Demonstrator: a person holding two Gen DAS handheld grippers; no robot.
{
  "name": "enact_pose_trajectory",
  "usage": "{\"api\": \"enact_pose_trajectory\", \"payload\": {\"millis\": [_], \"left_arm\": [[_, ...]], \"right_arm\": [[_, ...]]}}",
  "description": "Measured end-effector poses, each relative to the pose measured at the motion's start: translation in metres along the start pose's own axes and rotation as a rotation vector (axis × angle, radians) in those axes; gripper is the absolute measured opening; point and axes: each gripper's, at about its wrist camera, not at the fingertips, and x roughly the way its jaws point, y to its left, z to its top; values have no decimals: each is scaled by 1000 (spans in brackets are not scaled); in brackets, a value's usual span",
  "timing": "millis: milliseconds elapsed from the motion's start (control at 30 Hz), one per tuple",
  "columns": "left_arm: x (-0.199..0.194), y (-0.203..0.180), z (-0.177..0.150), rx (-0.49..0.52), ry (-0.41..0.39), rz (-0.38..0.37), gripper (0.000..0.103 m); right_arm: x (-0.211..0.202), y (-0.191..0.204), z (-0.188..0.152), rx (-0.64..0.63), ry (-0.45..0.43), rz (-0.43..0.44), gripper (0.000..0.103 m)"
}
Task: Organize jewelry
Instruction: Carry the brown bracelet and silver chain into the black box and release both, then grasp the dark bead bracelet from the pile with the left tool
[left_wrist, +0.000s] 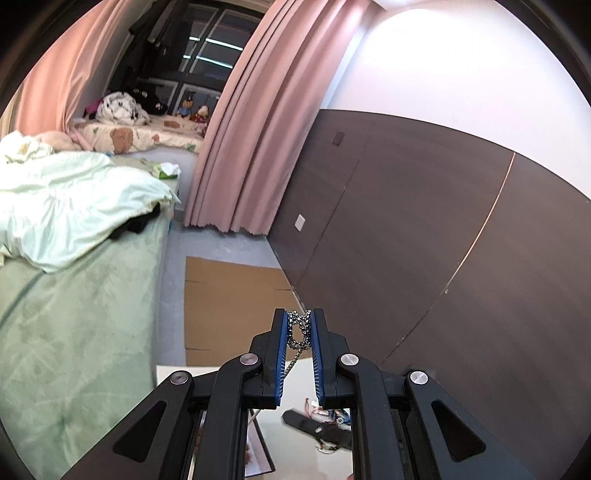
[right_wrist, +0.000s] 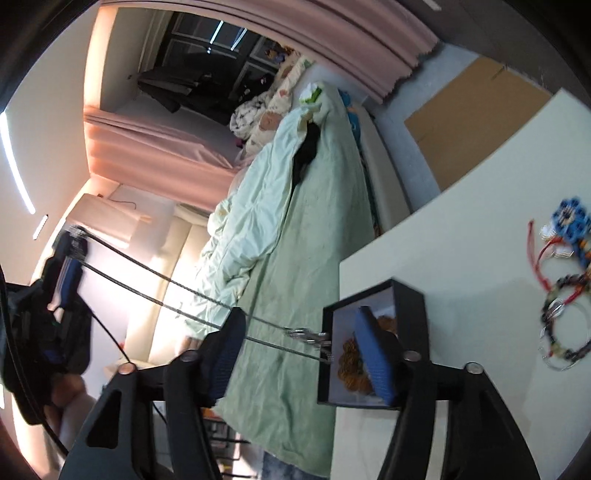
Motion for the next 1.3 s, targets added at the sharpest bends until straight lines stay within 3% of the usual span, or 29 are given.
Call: {"api": "enact_pose_trajectory", "payload": {"millis": [333,633,733,933,1033,1100,1167,1300], "left_arm": [[45,40,-54,-195,93,-74,13],[78,99,-100,-408,220,-10,13],[82,108,-105,-436,254,23,13],[90,110,-109,-463,308,7,15],[92,108,-109,-459,311,8,32],[88,106,-108,-458,290,8,60],[84,104,-106,-450,265,10,67],[81,94,-103,-411,254,16,67]], "right_arm": [[-41,-29,15,109,-100,-56,65],[-55,-32,9,92,-97,-106,65],[-54,-33,6,84,-85,-119,65],[-50,-35,3,81,-61,-136,65],[-51,-32,3,76,-60,-137,65],[-53,-31,3,76,-64,-141,65],[-58,-32,3,72,-72,-148,65],[-77,-35,6,63,-106,-182,65]]}}
